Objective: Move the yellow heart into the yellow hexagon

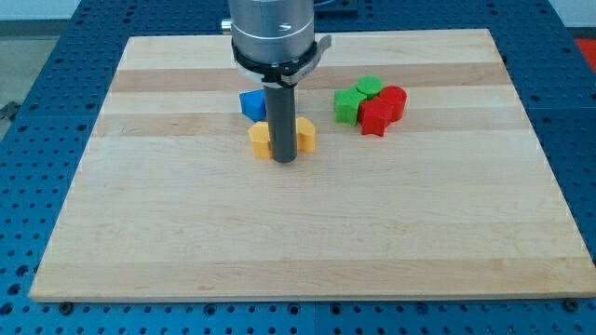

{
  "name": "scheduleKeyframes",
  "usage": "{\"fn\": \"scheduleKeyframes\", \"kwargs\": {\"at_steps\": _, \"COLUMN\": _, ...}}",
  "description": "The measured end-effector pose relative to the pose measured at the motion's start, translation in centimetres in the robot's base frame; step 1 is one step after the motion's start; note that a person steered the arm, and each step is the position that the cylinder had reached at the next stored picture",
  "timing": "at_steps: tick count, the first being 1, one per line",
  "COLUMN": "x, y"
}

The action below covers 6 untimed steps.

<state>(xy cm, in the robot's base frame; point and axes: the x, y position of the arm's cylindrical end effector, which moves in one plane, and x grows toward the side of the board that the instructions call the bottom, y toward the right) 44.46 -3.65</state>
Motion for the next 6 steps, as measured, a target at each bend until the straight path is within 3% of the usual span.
{"fn": "scheduleKeyframes", "kwargs": {"at_steps": 3, "x": 0.1, "y": 7.1}}
{"fn": "scheduleKeyframes", "kwargs": {"at_steps": 6, "x": -3.5, "y": 5.0}}
